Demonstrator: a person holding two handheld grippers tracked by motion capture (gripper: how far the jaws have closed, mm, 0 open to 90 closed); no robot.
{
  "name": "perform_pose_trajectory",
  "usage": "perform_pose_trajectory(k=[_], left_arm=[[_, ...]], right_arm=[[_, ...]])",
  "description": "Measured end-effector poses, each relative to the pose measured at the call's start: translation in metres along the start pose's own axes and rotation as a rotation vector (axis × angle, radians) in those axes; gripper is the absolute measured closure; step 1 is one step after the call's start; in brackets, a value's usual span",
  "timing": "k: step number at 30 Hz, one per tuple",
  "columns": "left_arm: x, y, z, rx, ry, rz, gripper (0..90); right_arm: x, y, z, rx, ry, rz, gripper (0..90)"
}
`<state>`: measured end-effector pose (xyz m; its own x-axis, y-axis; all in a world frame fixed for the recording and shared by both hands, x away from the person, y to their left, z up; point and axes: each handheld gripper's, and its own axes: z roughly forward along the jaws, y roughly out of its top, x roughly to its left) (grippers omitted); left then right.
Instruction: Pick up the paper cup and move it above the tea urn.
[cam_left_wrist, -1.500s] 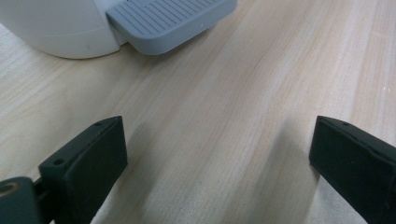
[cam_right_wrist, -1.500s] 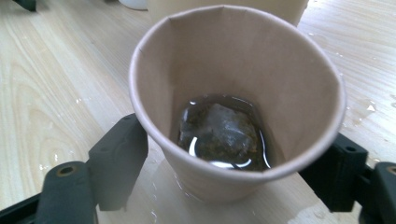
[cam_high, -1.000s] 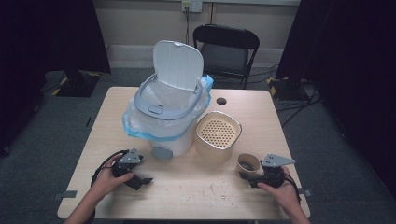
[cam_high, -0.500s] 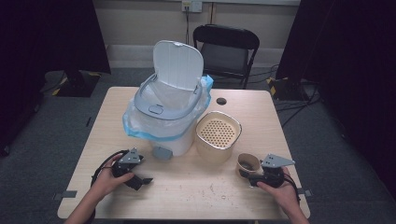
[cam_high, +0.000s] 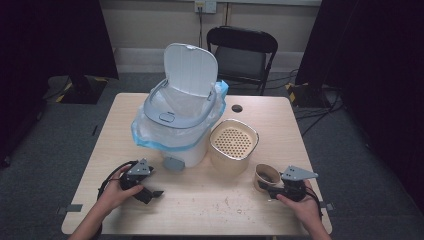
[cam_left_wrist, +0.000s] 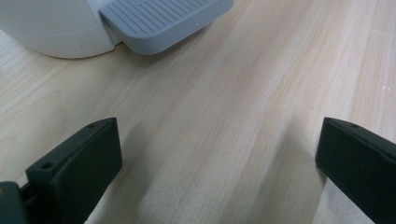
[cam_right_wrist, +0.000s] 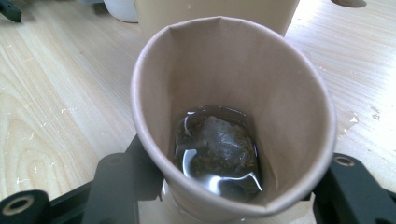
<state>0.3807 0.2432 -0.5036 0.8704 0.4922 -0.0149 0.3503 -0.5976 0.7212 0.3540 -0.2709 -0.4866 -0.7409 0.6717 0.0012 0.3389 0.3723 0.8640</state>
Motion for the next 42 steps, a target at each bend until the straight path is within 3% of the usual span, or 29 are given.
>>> perform_pose_trajectory(k=[11,25,31,42], left_arm=[[0.0,0.0,0.0,0.002,0.001,0.0,0.0],[0.0,0.0,0.0,0.003,0.006,0.0,0.0],[0.0,0.0,0.0,0.006,0.008,0.001,0.0],[0.0,0.0,0.0,0.002,0.004,0.001,0.0]], right_arm=[[-0.004,0.014,-0.005,0.009,-0.022,-0.036,45.3],[-0.018,0.036,0.002,0.012,-0.046,-0.05,45.5],[-0.026,0.039,0.004,0.005,-0.06,-0.022,45.5],[-0.039,0.046,0.011,0.011,-0.091,-0.021,45.7]])
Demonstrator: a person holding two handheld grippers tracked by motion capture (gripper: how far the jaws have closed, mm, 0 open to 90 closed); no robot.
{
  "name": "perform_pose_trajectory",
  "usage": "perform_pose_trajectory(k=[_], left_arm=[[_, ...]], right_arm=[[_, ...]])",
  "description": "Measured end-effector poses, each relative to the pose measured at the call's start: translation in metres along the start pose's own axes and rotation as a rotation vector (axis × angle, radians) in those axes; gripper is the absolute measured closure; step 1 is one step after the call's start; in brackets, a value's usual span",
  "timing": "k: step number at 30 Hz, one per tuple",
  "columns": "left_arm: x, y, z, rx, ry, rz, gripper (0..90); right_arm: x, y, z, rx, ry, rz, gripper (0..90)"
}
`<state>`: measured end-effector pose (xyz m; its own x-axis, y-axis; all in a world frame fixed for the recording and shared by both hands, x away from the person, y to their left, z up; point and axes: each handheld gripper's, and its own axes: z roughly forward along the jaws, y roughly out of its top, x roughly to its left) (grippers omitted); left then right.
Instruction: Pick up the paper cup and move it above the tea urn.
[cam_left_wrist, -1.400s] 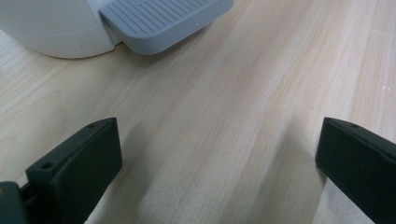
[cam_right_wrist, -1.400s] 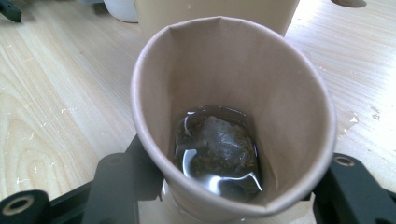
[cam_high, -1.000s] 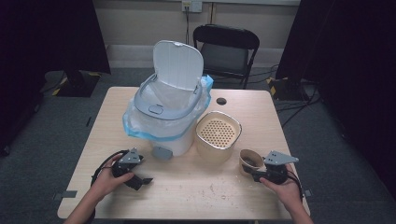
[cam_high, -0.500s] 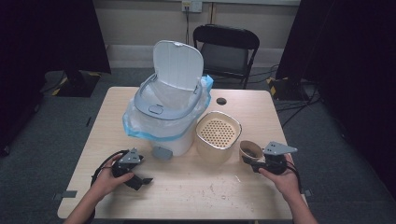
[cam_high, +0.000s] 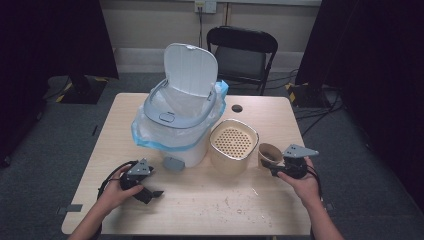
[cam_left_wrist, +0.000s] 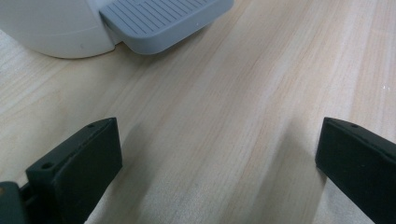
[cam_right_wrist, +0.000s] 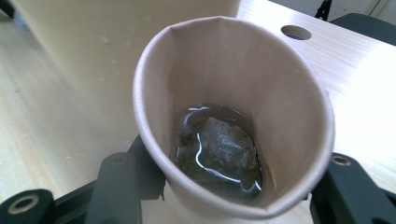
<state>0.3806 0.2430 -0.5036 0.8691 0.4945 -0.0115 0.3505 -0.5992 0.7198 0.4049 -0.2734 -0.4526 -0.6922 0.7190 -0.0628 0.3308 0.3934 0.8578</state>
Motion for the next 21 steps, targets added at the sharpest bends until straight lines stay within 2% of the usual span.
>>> perform_pose_trajectory(k=[8,15,21], left_arm=[[0.0,0.0,0.0,0.005,0.003,0.001,0.0],[0.0,0.0,0.0,0.002,0.001,0.0,0.0],[0.0,0.0,0.0,0.005,0.003,0.001,0.0]], right_arm=[[-0.012,0.003,0.005,-0.002,-0.022,-0.002,45.7],[-0.025,0.013,0.011,-0.027,-0.055,0.0,45.8],[-0.032,0.021,0.016,-0.022,-0.072,-0.011,45.9]])
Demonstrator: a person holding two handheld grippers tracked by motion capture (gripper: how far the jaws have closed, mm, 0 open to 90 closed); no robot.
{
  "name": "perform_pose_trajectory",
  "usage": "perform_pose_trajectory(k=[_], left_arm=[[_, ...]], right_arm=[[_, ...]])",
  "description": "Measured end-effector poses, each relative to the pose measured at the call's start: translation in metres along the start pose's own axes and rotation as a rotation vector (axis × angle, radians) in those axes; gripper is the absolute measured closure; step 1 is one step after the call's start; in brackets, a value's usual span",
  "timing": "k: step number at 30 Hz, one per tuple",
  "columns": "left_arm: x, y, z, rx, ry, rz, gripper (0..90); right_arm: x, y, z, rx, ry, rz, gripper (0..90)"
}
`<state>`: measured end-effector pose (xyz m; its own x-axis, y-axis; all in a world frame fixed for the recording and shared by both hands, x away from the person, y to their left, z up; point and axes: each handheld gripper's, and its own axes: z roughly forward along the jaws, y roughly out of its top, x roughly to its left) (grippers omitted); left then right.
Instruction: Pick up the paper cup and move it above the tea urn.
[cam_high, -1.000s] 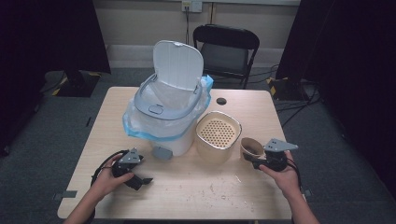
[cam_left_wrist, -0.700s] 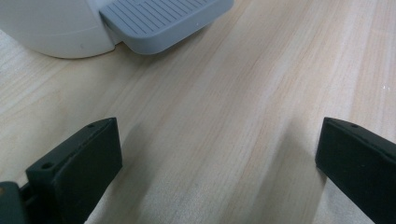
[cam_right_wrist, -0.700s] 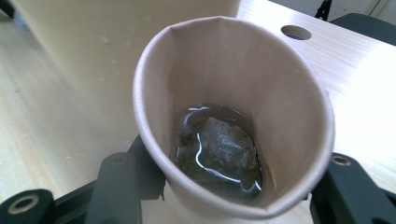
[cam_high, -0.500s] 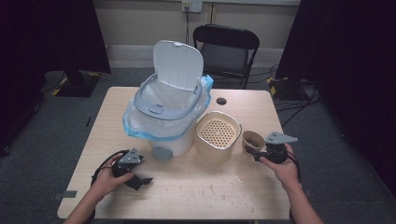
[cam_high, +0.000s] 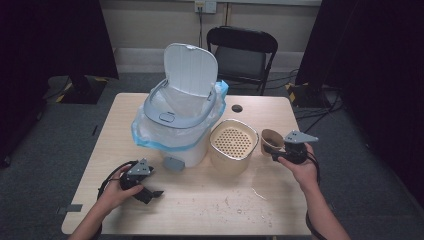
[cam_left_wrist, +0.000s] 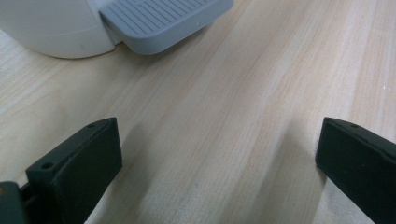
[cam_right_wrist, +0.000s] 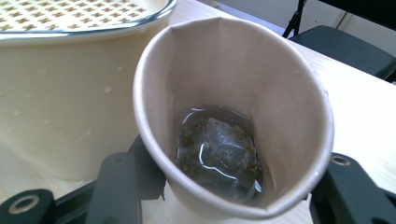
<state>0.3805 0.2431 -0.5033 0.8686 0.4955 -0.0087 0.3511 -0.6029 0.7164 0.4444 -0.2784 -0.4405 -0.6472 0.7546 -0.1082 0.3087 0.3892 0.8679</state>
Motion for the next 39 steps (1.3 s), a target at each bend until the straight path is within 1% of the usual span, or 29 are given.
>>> perform_pose_trajectory(k=[4,8,10,12,19,24,31,36,39], left_arm=[[0.0,0.0,0.0,-0.001,0.0,0.0,0.0],[0.0,0.0,0.0,0.0,0.0,0.0,0.0],[0.0,0.0,0.0,0.001,-0.001,0.001,0.0],[0.0,0.0,0.0,0.0,-0.001,0.001,0.0],[0.0,0.0,0.0,0.001,-0.001,0.001,0.0],[0.0,0.0,0.0,0.0,-0.001,0.001,0.0],[0.0,0.0,0.0,0.001,-0.001,0.0,0.0],[0.0,0.0,0.0,0.001,-0.001,0.001,0.0],[0.0,0.0,0.0,0.001,-0.001,0.001,0.0]], right_arm=[[-0.003,0.002,0.006,0.01,-0.008,-0.004,45.8],[-0.006,0.006,0.012,0.023,-0.007,-0.014,45.8],[-0.007,0.007,0.015,0.023,-0.004,-0.009,45.8],[-0.009,0.009,0.018,0.027,-0.008,-0.014,45.8],[-0.016,0.019,0.025,0.011,-0.011,-0.018,45.8],[-0.019,0.024,0.031,0.031,-0.018,-0.035,45.9],[-0.023,0.03,0.038,0.021,-0.033,-0.042,45.9],[-0.026,0.033,0.044,0.023,-0.037,-0.036,46.0],[-0.027,0.036,0.048,0.026,-0.037,-0.047,46.0]])
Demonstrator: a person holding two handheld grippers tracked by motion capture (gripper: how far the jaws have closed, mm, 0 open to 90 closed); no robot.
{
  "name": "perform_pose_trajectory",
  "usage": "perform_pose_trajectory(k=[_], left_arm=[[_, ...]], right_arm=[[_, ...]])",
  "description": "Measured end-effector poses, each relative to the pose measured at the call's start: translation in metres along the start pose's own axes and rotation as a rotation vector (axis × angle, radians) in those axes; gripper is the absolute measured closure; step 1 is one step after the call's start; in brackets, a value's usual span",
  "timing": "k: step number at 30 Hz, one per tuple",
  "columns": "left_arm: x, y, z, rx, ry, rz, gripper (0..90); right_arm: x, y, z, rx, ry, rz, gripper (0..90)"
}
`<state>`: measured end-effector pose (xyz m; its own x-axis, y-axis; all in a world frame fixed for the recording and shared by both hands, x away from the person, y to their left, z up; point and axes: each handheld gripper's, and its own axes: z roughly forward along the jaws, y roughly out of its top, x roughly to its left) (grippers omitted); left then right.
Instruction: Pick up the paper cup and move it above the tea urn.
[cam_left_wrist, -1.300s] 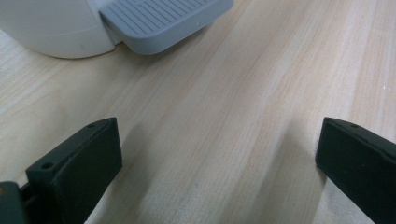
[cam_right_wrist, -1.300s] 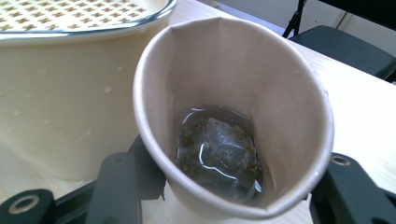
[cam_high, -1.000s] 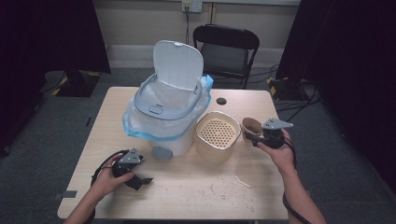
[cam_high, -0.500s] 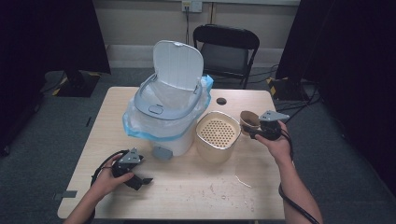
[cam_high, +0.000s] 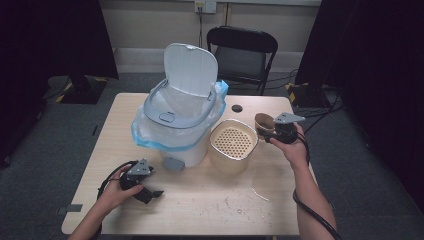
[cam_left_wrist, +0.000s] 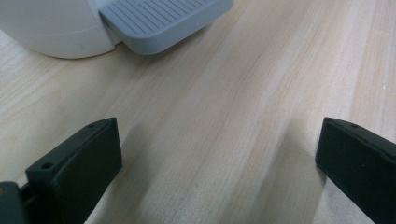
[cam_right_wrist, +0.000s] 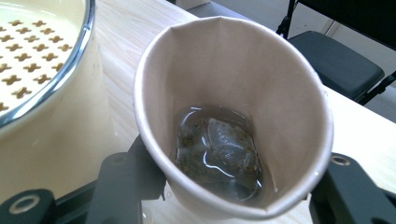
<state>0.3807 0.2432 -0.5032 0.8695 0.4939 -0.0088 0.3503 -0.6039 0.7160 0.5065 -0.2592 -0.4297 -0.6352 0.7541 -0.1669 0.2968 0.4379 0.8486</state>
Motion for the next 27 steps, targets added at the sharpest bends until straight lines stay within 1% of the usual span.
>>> perform_pose_trajectory(k=[3,9,11,12,17,18,19,20,26,27], left_arm=[[0.0,0.0,0.0,0.0,0.0,-0.001,0.0],[0.0,0.0,0.0,0.0,-0.001,0.001,0.0],[0.0,0.0,0.0,-0.003,-0.001,0.002,0.0],[0.0,0.0,0.0,-0.003,-0.001,0.002,0.0],[0.0,0.0,0.0,-0.002,-0.003,0.003,0.0],[0.001,0.0,0.0,0.009,-0.001,0.011,0.0],[0.001,0.0,0.0,0.003,-0.003,0.004,0.0],[0.001,0.0,0.0,0.009,-0.002,0.012,0.0],[0.001,0.001,0.0,0.005,-0.003,0.014,0.0],[0.001,0.001,0.001,-0.003,-0.005,0.007,0.0]], right_arm=[[0.0,0.004,0.004,-0.005,-0.002,-0.009,46.0],[0.002,0.01,0.01,-0.005,-0.011,-0.06,46.1],[0.001,0.013,0.011,-0.013,-0.021,-0.078,46.2],[0.001,0.014,0.012,-0.019,-0.023,-0.079,46.2],[-0.003,0.021,0.012,-0.035,-0.027,-0.12,46.6],[-0.004,0.023,0.011,-0.038,-0.028,-0.126,46.6],[-0.005,0.024,0.011,-0.044,-0.027,-0.127,46.7],[-0.006,0.026,0.011,-0.046,-0.029,-0.139,46.7],[-0.009,0.033,0.007,-0.052,-0.039,-0.168,46.9],[-0.009,0.034,0.006,-0.051,-0.042,-0.175,46.9]])
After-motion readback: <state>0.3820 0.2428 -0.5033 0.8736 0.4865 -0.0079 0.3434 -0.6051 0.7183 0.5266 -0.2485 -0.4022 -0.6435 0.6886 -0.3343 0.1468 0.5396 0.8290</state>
